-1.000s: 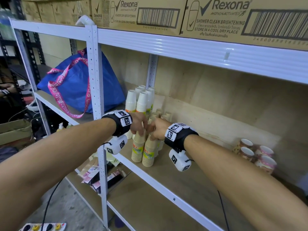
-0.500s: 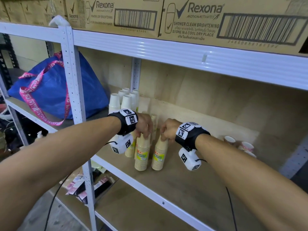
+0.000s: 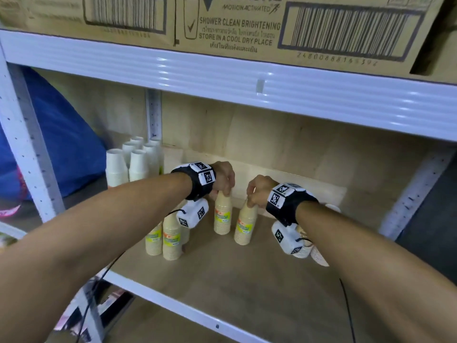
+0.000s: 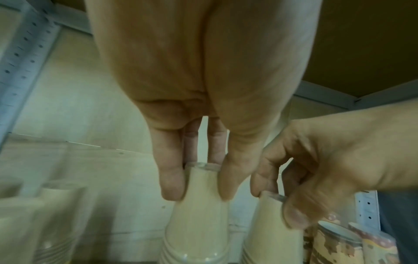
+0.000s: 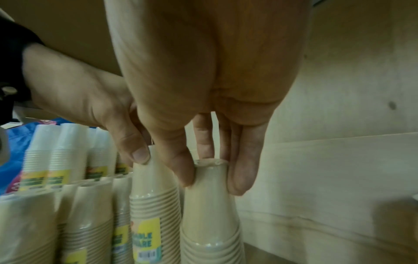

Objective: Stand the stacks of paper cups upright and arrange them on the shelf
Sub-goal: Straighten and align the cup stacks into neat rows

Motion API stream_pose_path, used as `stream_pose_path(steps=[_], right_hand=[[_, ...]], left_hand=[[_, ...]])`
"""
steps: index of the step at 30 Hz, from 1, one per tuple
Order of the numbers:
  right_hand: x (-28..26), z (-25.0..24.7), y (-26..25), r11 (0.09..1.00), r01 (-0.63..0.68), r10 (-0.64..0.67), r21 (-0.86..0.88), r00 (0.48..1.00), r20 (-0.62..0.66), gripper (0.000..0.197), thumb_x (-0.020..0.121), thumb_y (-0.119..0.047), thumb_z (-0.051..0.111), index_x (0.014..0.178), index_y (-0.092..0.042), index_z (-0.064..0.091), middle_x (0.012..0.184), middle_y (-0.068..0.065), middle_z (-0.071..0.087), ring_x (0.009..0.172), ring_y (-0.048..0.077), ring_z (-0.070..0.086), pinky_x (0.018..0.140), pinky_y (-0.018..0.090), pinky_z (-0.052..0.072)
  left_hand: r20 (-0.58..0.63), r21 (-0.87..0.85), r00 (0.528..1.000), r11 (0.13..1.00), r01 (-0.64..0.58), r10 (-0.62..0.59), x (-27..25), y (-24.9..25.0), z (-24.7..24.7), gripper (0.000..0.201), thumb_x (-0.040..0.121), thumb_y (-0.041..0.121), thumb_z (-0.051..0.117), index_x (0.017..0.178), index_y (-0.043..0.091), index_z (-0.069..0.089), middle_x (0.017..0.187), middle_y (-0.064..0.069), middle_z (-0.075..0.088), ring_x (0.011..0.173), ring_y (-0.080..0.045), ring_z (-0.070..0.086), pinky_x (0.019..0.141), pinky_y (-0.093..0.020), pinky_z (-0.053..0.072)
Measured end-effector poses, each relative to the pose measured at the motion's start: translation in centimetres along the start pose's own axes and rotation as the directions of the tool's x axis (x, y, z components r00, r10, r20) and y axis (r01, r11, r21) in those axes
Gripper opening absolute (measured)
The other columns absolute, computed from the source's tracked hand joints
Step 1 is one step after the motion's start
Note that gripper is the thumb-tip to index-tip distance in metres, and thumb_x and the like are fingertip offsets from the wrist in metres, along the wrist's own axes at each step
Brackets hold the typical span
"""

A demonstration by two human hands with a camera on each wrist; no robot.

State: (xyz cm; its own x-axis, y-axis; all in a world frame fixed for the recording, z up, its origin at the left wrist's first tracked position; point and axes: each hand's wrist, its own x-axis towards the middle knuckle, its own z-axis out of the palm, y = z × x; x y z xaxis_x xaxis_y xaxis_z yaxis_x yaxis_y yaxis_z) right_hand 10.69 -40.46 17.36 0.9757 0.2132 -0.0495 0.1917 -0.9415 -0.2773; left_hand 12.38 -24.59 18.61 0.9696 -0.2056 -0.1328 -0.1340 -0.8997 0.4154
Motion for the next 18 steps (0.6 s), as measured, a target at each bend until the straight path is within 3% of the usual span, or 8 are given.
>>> stream_pose_path(steps=[2, 4, 6, 9, 11, 14, 16, 18], right_hand=[[0.9, -0.4, 1.2, 1.0, -0.024, 0.023, -0.016, 0.999, -0.033, 0.03, 0.076, -0.012, 0.076, 0.104, -0.005, 0.07, 0.102, 0.008, 0.064, 0.078, 0.02, 0.06, 0.065, 0.025, 0.05], [1.9, -0.8, 2.2, 0.998, -0.059, 0.057, -0.019, 0.997, -0.059, 0.032, 0.076, -0.012, 0.076, 0.107, -0.006, 0.07, 0.109, 0.009, 0.065, 0.089, 0.021, 0.062, 0.073, 0.027, 0.051], [2.8, -1.0, 3.1, 0.995, -0.1, 0.099, -0.008, 0.992, -0.082, 0.033, 0.077, -0.011, 0.075, 0.109, -0.005, 0.069, 0.114, 0.011, 0.064, 0.1, 0.023, 0.062, 0.08, 0.027, 0.051], [4.1, -1.2, 4.1, 0.991, -0.134, 0.132, -0.002, 0.982, -0.134, 0.029, 0.082, -0.007, 0.068, 0.111, -0.003, 0.068, 0.115, 0.012, 0.065, 0.094, 0.02, 0.06, 0.075, 0.023, 0.047], [5.1, -1.2, 4.8, 0.991, -0.135, 0.135, 0.011, 0.979, -0.153, 0.029, 0.084, -0.01, 0.065, 0.112, -0.004, 0.068, 0.116, 0.013, 0.065, 0.098, 0.023, 0.062, 0.081, 0.026, 0.05], [6.4, -1.1, 5.4, 0.988, -0.151, 0.151, 0.012, 0.975, -0.165, 0.03, 0.084, -0.014, 0.064, 0.113, -0.006, 0.067, 0.114, 0.013, 0.066, 0.105, 0.029, 0.063, 0.089, 0.033, 0.053], [7.2, -0.9, 5.7, 0.985, -0.174, 0.174, 0.018, 0.969, -0.177, 0.027, 0.084, -0.01, 0.066, 0.111, -0.005, 0.068, 0.112, 0.012, 0.067, 0.102, 0.027, 0.064, 0.084, 0.03, 0.054], [7.8, -0.7, 6.0, 0.983, -0.18, 0.183, 0.034, 0.966, -0.182, 0.027, 0.084, -0.008, 0.067, 0.11, -0.006, 0.069, 0.113, 0.012, 0.066, 0.102, 0.027, 0.064, 0.083, 0.029, 0.054]], left_hand=[[-0.047, -0.003, 0.999, 1.0, -0.022, 0.022, 1.6, 0.5, 0.3, 0.033, 0.079, 0.002, 0.074, 0.11, 0.01, 0.07, 0.11, -0.005, 0.063, 0.086, -0.022, 0.063, 0.068, -0.027, 0.053], [-0.072, 0.034, 0.996, 0.998, -0.058, 0.06, 3.3, 1.1, 0.5, 0.033, 0.08, 0.003, 0.073, 0.112, 0.009, 0.07, 0.108, -0.003, 0.06, 0.091, -0.02, 0.058, 0.073, -0.026, 0.048], [-0.07, 0.067, 0.993, 0.994, -0.088, 0.093, 5.1, 1.7, 0.8, 0.024, 0.08, 0.004, 0.073, 0.103, 0.012, 0.071, 0.097, -0.002, 0.055, 0.084, -0.019, 0.052, 0.071, -0.026, 0.044], [-0.069, 0.115, 0.993, 0.99, -0.087, 0.095, 7.6, 2.1, 1.4, 0.019, 0.084, 0.004, 0.069, 0.085, 0.019, 0.058, 0.082, -0.001, 0.041, 0.071, -0.015, 0.041, 0.063, -0.022, 0.039], [-0.085, 0.149, 0.991, 0.985, -0.088, 0.101, 8.8, 2.4, 1.7, 0.015, 0.087, 0.007, 0.066, 0.087, 0.019, 0.056, 0.077, 0.0, 0.041, 0.066, -0.012, 0.043, 0.059, -0.018, 0.038], [-0.104, 0.167, 0.988, 0.981, -0.097, 0.115, 10.4, 2.7, 2.2, 0.022, 0.085, 0.008, 0.068, 0.106, 0.005, 0.07, 0.102, -0.008, 0.064, 0.087, -0.02, 0.061, 0.071, -0.027, 0.05], [-0.122, 0.135, 0.988, 0.988, -0.074, 0.091, 11.3, 2.8, 2.4, 0.028, 0.082, 0.007, 0.071, 0.109, 0.002, 0.07, 0.112, -0.011, 0.067, 0.097, -0.025, 0.066, 0.077, -0.033, 0.054], [-0.135, 0.116, 0.986, 0.99, -0.08, 0.096, 12.1, 2.7, 2.7, 0.03, 0.079, 0.006, 0.072, 0.109, 0.004, 0.07, 0.112, -0.012, 0.067, 0.098, -0.027, 0.067, 0.077, -0.033, 0.055]])
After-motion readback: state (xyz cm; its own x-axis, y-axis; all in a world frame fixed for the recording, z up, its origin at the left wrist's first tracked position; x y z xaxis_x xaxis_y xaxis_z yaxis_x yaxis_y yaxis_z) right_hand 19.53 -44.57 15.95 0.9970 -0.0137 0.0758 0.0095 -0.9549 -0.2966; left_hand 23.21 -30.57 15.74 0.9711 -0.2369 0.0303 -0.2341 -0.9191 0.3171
